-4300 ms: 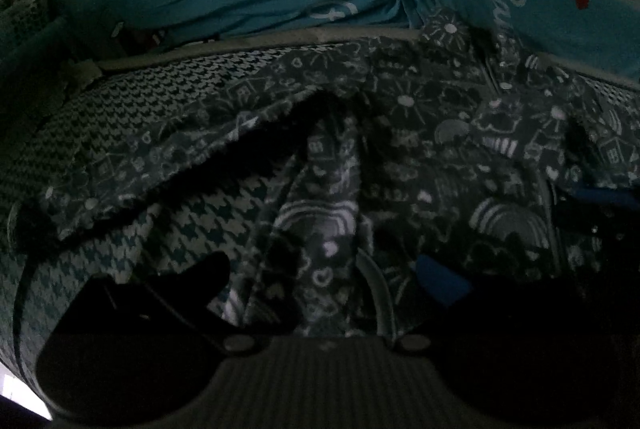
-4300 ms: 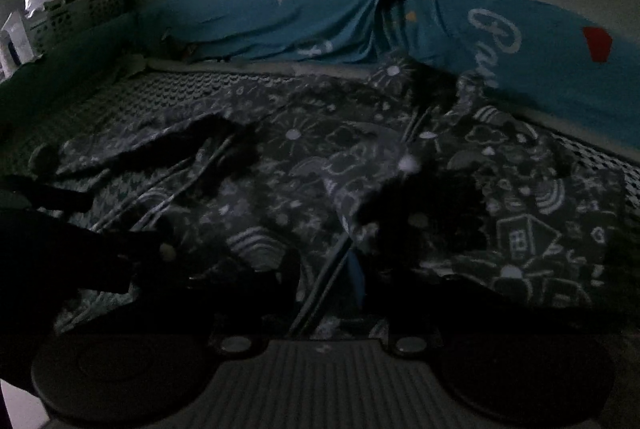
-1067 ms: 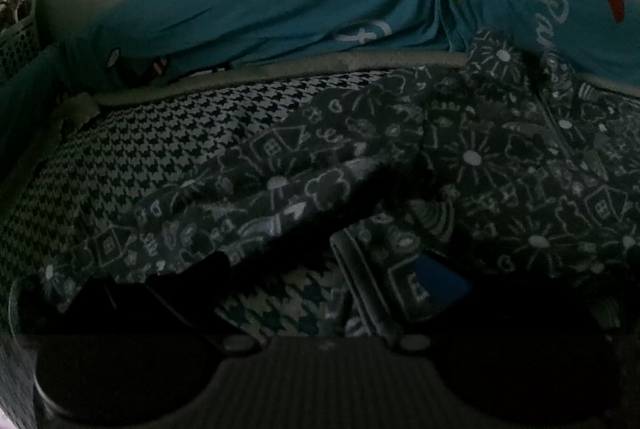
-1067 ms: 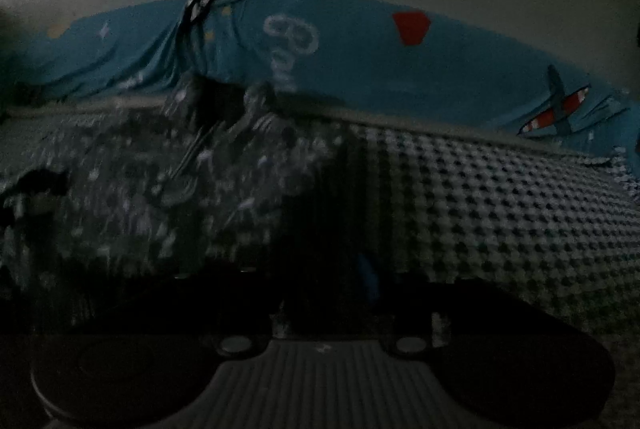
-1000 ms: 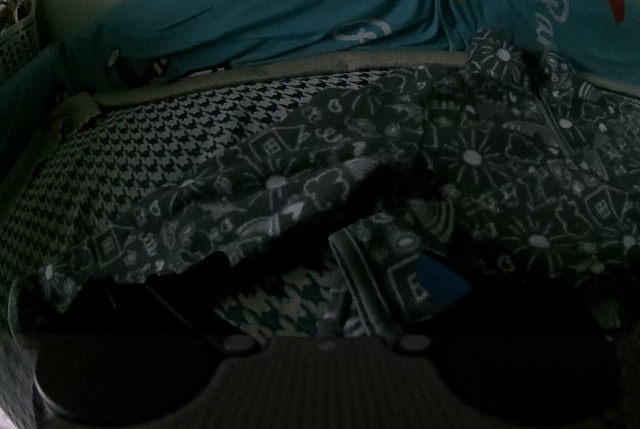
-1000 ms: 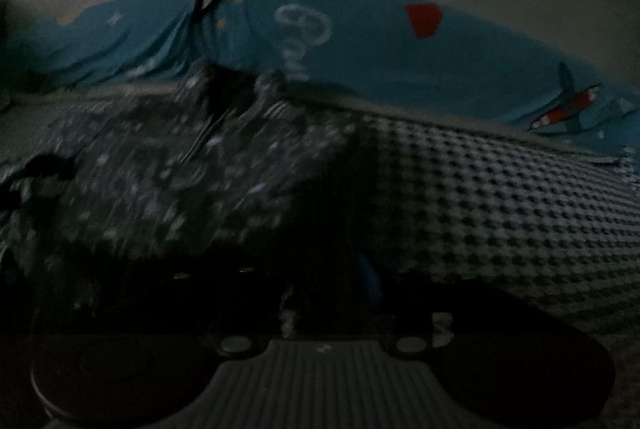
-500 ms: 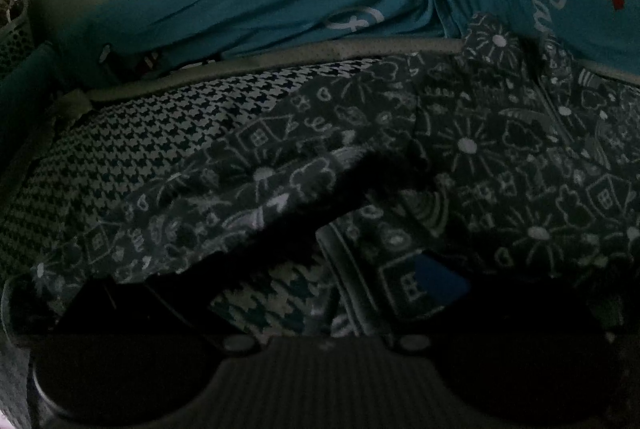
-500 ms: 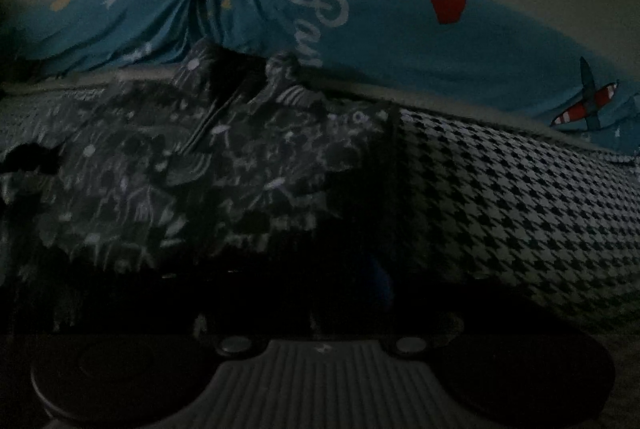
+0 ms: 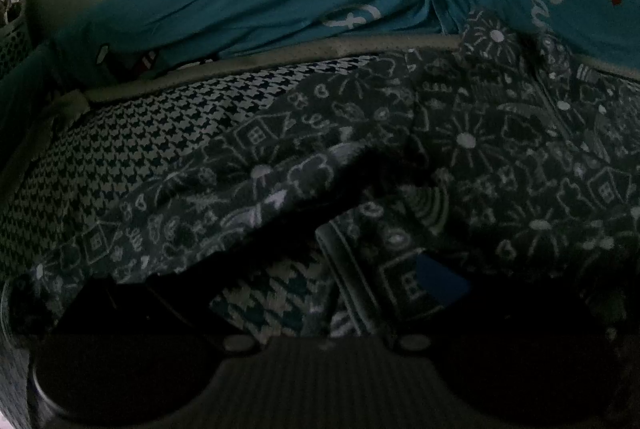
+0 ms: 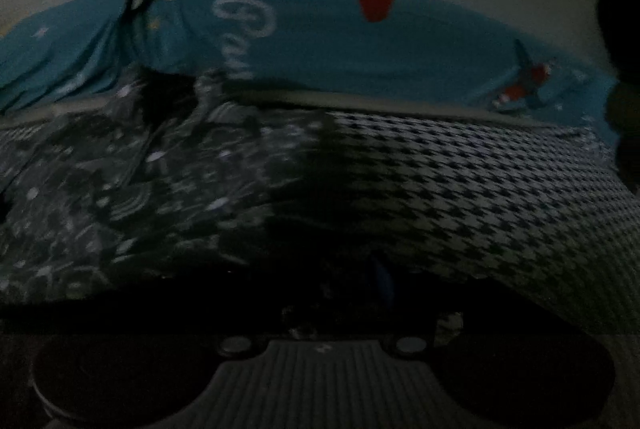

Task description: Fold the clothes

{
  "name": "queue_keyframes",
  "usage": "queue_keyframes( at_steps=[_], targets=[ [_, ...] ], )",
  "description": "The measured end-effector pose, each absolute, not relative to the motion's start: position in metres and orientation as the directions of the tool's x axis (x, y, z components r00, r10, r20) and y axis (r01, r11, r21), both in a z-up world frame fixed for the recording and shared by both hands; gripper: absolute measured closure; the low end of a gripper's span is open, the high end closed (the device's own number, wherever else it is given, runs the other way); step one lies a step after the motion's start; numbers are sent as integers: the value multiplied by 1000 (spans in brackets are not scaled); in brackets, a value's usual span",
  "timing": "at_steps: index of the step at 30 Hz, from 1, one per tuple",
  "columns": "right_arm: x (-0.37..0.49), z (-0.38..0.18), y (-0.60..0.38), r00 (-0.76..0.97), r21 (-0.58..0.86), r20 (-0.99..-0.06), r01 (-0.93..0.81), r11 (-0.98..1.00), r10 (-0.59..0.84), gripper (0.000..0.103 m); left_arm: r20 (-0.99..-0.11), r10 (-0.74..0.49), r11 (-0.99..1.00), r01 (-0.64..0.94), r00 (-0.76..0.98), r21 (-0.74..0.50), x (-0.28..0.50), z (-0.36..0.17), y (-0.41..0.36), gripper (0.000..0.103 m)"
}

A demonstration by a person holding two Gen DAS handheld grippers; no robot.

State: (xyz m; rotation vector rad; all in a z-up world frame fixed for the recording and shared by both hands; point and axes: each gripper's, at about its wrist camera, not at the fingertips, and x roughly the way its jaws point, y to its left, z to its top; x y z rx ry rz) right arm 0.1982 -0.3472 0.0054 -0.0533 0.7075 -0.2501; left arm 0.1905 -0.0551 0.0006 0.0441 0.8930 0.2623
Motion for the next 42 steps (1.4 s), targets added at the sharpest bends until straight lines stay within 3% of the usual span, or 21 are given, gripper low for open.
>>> queue_keyframes(
  at_steps=[19,33,42],
  targets=[
    [185,-2,-367,603,-146,-733,313,938,-316,52,-762,264,964,-182,591,192,186,-11,-60,0],
    [170,43,-339,694,-162,-656,254,954,-296,50,-779,236,969,-204,581,141,183,-12,-53,0],
    [181,49,-327,708,-103,-662,239,966,-246,49,-802,187,971,-233,567,61,183,-14,-42,0]
  ],
)
